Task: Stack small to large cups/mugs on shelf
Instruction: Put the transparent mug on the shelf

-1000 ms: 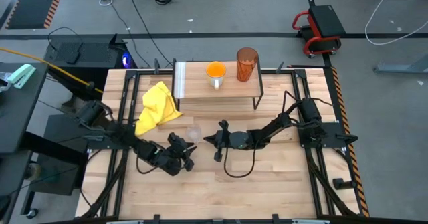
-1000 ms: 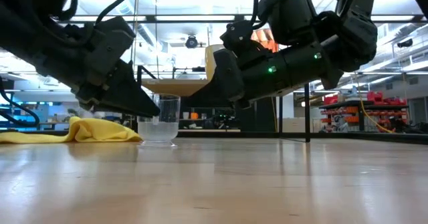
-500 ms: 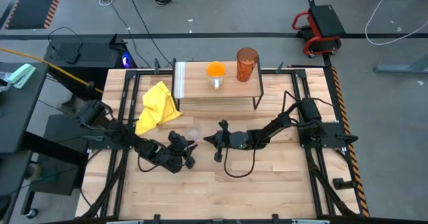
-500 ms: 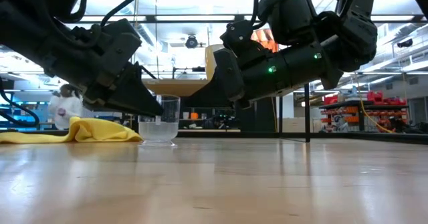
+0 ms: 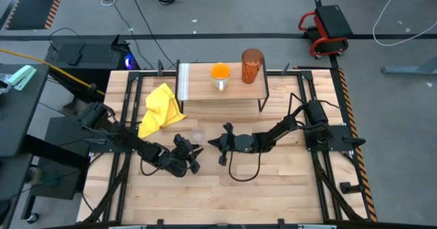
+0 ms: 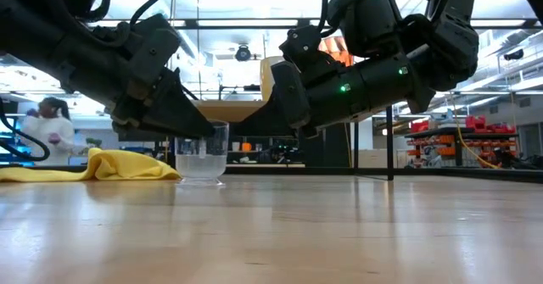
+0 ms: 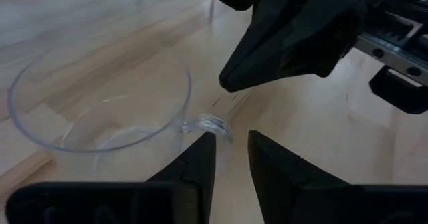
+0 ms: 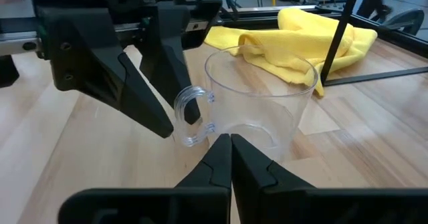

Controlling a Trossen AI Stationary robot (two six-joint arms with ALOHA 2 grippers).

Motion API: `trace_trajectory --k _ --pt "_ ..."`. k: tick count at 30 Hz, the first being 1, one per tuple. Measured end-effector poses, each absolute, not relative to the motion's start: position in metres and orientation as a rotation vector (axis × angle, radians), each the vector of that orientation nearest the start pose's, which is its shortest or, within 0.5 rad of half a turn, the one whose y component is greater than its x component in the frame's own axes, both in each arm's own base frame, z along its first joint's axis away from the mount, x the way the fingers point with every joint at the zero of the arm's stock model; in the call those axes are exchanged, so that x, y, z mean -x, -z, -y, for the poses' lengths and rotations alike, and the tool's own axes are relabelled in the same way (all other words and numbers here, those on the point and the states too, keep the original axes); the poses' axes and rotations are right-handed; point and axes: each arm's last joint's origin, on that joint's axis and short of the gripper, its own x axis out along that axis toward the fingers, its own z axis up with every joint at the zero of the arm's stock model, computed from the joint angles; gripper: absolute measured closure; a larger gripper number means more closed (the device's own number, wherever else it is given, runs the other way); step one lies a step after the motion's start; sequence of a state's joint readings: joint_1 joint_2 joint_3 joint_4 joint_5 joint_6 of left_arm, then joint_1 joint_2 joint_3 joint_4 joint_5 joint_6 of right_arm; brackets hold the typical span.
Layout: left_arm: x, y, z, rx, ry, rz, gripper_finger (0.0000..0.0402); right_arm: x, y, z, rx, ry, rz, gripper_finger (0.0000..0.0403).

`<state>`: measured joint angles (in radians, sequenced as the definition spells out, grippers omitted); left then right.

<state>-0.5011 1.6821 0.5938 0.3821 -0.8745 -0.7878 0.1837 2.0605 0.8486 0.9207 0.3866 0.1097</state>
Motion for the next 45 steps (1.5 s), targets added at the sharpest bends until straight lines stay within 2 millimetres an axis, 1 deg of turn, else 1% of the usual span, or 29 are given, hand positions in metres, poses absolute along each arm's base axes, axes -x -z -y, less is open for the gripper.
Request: trace_trajectory --k 8,19,27,32,37,41,45 --pt "-0.260 -0.121 0.111 0.317 -0.557 -0.364 0.0325 -0.372 -0.101 -0.059 -0.026 0.213 -0.269 0.0395" --pt "-0.260 -0.121 0.110 0.310 -0.562 -0.364 0.0382 -0.372 -0.101 -0.059 -0.026 0.213 -0.268 0.0395" --pt "-0.260 -0.120 0.111 0.287 -0.554 -0.373 0.0375 -0.372 -0.100 -0.062 -0.023 0.207 -0.281 0.0395" --pt "-0.261 -0.122 0.114 0.251 -0.511 -0.393 0.0385 -0.369 -0.097 -0.072 -0.012 0.180 -0.308 0.0395" --pt "-0.264 -0.133 0.117 0.241 -0.425 -0.410 0.0384 -0.365 -0.095 -0.087 0.003 0.143 -0.334 0.0395" --pt "-0.265 -0.149 0.118 0.227 -0.382 -0.389 0.0382 -0.360 -0.093 -0.098 0.024 0.116 -0.371 0.0395" --pt "-0.261 -0.166 0.117 0.190 -0.369 -0.381 0.0385 -0.351 -0.100 -0.110 0.070 0.143 -0.429 0.0395"
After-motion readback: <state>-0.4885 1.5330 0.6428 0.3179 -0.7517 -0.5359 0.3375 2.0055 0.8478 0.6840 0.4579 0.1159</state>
